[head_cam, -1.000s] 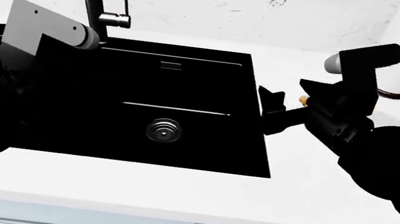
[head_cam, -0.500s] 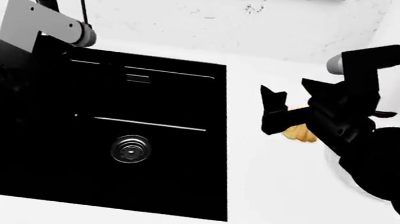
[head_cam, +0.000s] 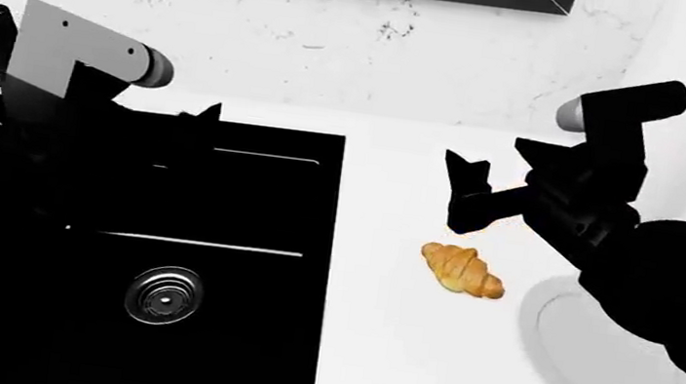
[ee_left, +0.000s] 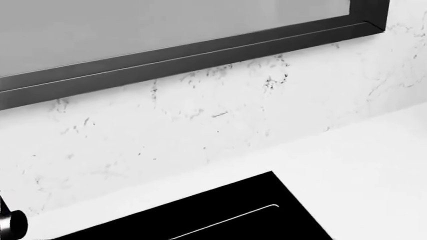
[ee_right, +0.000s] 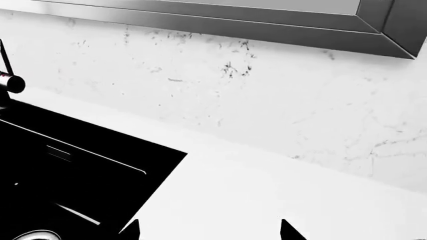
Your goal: Place the pastries on the plates.
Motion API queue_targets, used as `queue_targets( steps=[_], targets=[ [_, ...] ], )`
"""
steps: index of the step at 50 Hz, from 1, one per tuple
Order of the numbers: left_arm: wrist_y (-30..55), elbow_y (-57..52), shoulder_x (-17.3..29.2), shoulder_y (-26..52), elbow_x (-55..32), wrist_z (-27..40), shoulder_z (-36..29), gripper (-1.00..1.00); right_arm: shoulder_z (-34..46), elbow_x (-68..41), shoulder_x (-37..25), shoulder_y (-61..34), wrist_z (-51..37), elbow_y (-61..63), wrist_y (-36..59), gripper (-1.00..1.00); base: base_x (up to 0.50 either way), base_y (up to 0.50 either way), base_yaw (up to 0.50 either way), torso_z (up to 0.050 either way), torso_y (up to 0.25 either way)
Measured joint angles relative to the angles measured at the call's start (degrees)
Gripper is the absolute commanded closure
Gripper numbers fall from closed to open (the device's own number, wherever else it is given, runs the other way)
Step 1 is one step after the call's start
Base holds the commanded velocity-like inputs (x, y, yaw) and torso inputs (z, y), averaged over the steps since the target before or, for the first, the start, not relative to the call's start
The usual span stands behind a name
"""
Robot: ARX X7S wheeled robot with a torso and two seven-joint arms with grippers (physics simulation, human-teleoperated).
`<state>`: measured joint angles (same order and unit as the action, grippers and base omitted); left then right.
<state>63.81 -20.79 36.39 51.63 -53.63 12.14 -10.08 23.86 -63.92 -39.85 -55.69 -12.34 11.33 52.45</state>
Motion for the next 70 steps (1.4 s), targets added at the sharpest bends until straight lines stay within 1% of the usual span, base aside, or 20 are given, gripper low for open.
queue_targets(
  steps=[7, 24, 38, 59, 70],
  targets=[
    [-0.01, -0.05, 0.15, -0.16, 0.27, 0.31, 0.14, -1.0, 0.22, -0.18, 0.13, 0.16, 0.2, -0.08, -0.14, -1.0, 0.07, -0.36, 0.0, 0.0, 0.001],
    [-0.53, 0.11, 0.8, -0.5, -0.34, -0.05, 0.38, -1.0, 1.35, 0.36, 0.55, 0.17, -0.12, -1.92, 0.73, -1.0, 0.0, 0.0, 0.0, 0.0, 0.0],
    [-1.07, 0.58, 1.57, -0.65, -0.32, -0.69, 0.48, -1.0, 5.71, 0.21, 2.39, -3.88, 1.38, -6.1, 6.42, -1.0, 0.0, 0.0, 0.0, 0.0, 0.0],
    [-1.74, 0.58, 1.35, -1.39, -0.34, -0.2, 0.32, -1.0, 12.55, -0.37, 3.26, -13.98, 8.25, -12.32, 16.73, -1.0, 0.0, 0.0, 0.0, 0.0, 0.0],
    [-2.26, 0.37, 1.21, -2.29, -0.35, 0.2, 0.3, -1.0, 14.97, -1.3, 3.66, -16.46, 11.23, -13.19, 19.82, -1.0, 0.0, 0.0, 0.0, 0.0, 0.0]
  ],
)
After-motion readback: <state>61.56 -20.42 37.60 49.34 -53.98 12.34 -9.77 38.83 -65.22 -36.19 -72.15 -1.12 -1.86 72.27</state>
